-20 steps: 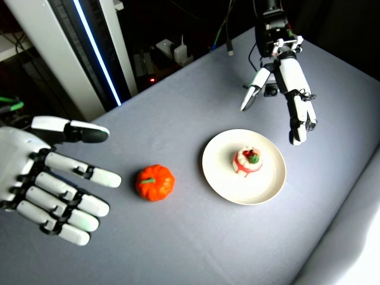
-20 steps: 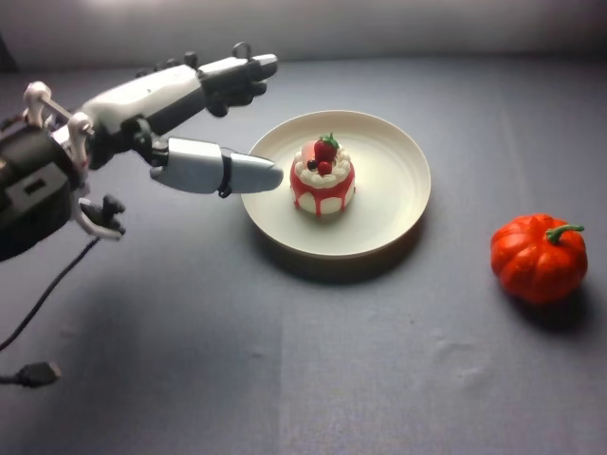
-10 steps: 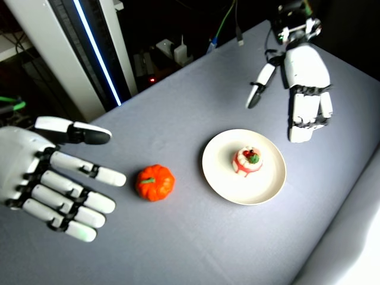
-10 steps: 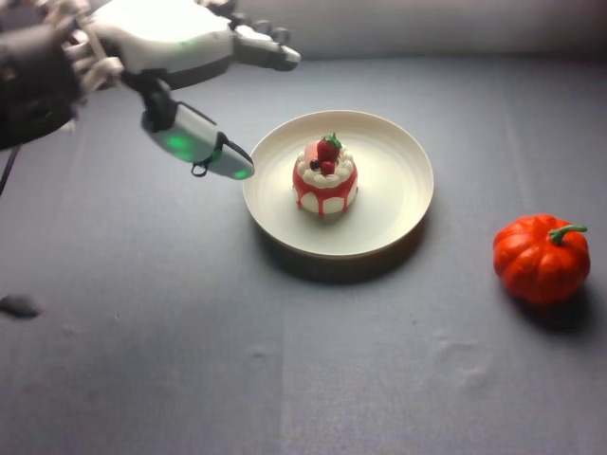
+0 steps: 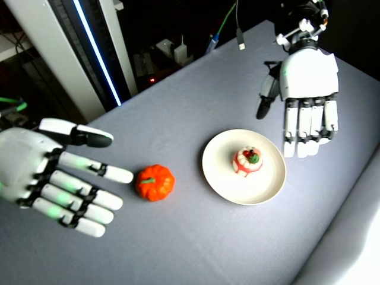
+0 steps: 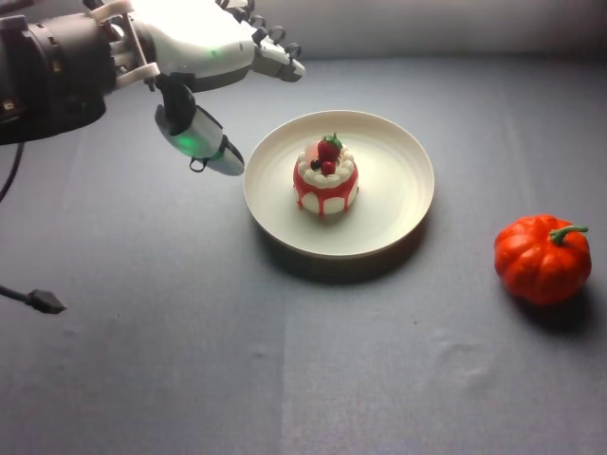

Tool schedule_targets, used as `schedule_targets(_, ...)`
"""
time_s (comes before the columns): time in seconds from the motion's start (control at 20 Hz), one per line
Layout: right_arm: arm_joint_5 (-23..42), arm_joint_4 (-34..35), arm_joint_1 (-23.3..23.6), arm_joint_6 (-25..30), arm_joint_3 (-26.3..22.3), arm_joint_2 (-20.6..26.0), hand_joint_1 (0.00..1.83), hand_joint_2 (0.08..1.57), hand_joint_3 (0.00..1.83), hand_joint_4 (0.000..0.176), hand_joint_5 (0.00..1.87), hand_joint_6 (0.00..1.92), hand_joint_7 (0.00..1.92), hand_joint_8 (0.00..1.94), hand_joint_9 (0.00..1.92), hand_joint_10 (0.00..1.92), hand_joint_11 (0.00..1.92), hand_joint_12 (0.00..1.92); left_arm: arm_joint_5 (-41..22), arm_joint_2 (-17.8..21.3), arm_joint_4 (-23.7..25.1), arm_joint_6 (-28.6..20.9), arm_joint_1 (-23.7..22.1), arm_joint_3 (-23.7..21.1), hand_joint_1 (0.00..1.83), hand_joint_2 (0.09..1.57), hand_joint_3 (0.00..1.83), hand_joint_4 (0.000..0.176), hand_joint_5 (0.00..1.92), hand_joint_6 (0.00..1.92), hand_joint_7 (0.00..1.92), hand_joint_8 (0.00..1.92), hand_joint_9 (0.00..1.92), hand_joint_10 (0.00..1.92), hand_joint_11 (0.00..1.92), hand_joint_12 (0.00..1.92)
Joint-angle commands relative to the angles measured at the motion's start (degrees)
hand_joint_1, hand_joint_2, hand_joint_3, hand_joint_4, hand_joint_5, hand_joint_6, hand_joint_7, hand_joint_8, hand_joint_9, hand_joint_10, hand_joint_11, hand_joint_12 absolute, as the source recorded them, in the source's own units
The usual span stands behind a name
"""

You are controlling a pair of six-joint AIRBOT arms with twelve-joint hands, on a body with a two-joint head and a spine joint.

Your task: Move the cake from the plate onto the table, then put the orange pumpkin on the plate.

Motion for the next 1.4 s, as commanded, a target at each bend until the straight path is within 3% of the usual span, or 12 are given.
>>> schedule_targets(0.0, 6.7, 0.2, 0.5, 0.4, 0.3, 0.3, 0.51, 1.18, 0.02, 0.109, 0.0, 0.0, 0.0, 0.0, 0.0, 0.0, 0.0, 0.0, -3.2, -0.2, -1.4, 0.1, -0.4, 0.5, 0.8, 0.89, 0.0, 0.0, 0.34, 0.0, 0.38, 0.01, 0.48, 0.03, 0.03, 1.37)
schedule_targets(0.1, 6.4, 0.0, 0.5, 0.5, 0.3, 0.3, 0.5, 1.18, 0.02, 0.108, 0.0, 0.0, 0.0, 0.0, 0.0, 0.0, 0.0, 0.0, -3.2, -1.5, -1.9, 0.1, -0.2, 1.6, 0.69, 0.88, 0.0, 0.0, 0.34, 0.0, 0.38, 0.01, 0.48, 0.02, 0.07, 1.39)
schedule_targets(0.3, 5.7, -0.7, 0.8, 0.5, 0.3, 0.0, 0.5, 1.18, 0.02, 0.095, 0.0, 0.0, 0.0, 0.0, 0.0, 0.0, 0.0, 0.0, -4.7, -2.3, -4.5, 0.1, 0.0, 2.0, 0.76, 0.87, 0.0, 0.0, 0.35, 0.0, 0.46, 0.01, 0.59, 0.03, 0.24, 1.29)
schedule_targets(0.45, 5.7, -0.8, 0.8, 0.7, 0.3, -0.1, 0.48, 1.18, 0.01, 0.103, 0.0, 0.0, 0.0, 0.0, 0.0, 0.0, 0.0, 0.0, -7.4, -2.6, -7.0, 0.1, 0.4, 1.9, 0.75, 0.86, 0.0, 0.0, 0.36, 0.0, 0.47, 0.0, 0.56, 0.0, 0.13, 1.28)
schedule_targets(0.55, 5.7, -0.8, 0.8, 0.7, 0.3, -0.3, 0.49, 1.18, 0.01, 0.113, 0.0, 0.0, 0.0, 0.0, 0.0, 0.0, 0.0, 0.0, -8.2, -3.3, -7.0, 0.1, 0.5, 1.9, 0.73, 0.84, 0.0, 0.012, 0.35, 0.0, 0.43, 0.0, 0.59, 0.01, 0.31, 1.17)
schedule_targets(0.6, 5.7, -0.8, 0.8, 0.7, 0.3, -0.3, 0.49, 1.18, 0.01, 0.113, 0.0, 0.0, 0.0, 0.0, 0.0, 0.0, 0.0, 0.0, -8.7, -4.1, -7.2, 0.1, 0.7, 2.5, 0.75, 0.84, 0.0, 0.0, 0.36, 0.0, 0.45, 0.01, 0.6, 0.01, 0.34, 1.17)
schedule_targets(0.7, 5.7, -0.9, 0.8, 0.8, 0.3, -0.4, 0.49, 1.19, 0.01, 0.108, 0.0, 0.0, 0.0, 0.0, 0.0, 0.0, 0.0, 0.0, -10.1, -5.9, -8.7, 0.1, 1.8, 4.1, 0.72, 0.84, 0.0, 0.004, 0.37, 0.01, 0.47, 0.02, 0.62, 0.02, 0.33, 1.16)
schedule_targets(0.85, 5.7, -1.0, 0.9, 0.8, 0.4, -0.4, 0.51, 1.19, 0.01, 0.141, 0.0, 0.0, 0.0, 0.0, 0.0, 0.0, 0.0, 0.0, -11.5, -7.5, -11.3, 0.1, 2.9, 5.8, 0.72, 0.88, 0.01, 0.015, 0.34, 0.0, 0.45, 0.0, 0.57, 0.0, 0.25, 1.27)
schedule_targets(0.9, 5.7, -1.1, 0.9, 0.8, 0.4, -0.4, 0.52, 1.2, 0.01, 0.146, 0.0, 0.0, 0.0, 0.0, 0.0, 0.0, 0.0, 0.0, -12.1, -8.2, -13.4, 0.1, 3.6, 6.6, 0.73, 0.89, 0.01, 0.0, 0.34, 0.0, 0.44, 0.0, 0.57, 0.0, 0.24, 1.31)
schedule_targets(1.0, 5.7, -1.2, 0.9, 0.8, 0.4, -0.4, 0.5, 1.19, 0.0, 0.158, 0.0, 0.0, 0.0, 0.0, 0.0, 0.0, 0.0, 0.0, -12.8, -9.5, -14.4, 0.1, 4.3, 8.1, 0.7, 0.89, 0.0, 0.0, 0.34, 0.0, 0.46, 0.0, 0.62, 0.01, 0.31, 1.24)
schedule_targets(1.2, 5.8, -1.2, 1.0, 0.8, 0.5, -0.4, 0.48, 1.19, 0.0, 0.125, 0.0, 0.0, 0.0, 0.0, 0.0, 0.0, 0.0, 0.0, -13.0, -12.0, -15.0, 0.1, 5.5, 10.7, 0.77, 0.9, 0.0, 0.0, 0.39, 0.01, 0.57, 0.01, 0.68, 0.02, 0.3, 1.23)
schedule_targets(1.35, 5.8, -1.2, 1.0, 0.9, 0.6, -0.5, 0.51, 1.18, 0.0, 0.14, 0.0, 0.0, 0.0, 0.0, 0.0, 0.0, 0.0, 0.0, -13.1, -13.2, -16.4, 0.1, 6.2, 12.4, 0.78, 0.89, 0.0, 0.0, 0.42, 0.01, 0.61, 0.01, 0.73, 0.03, 0.34, 1.3)
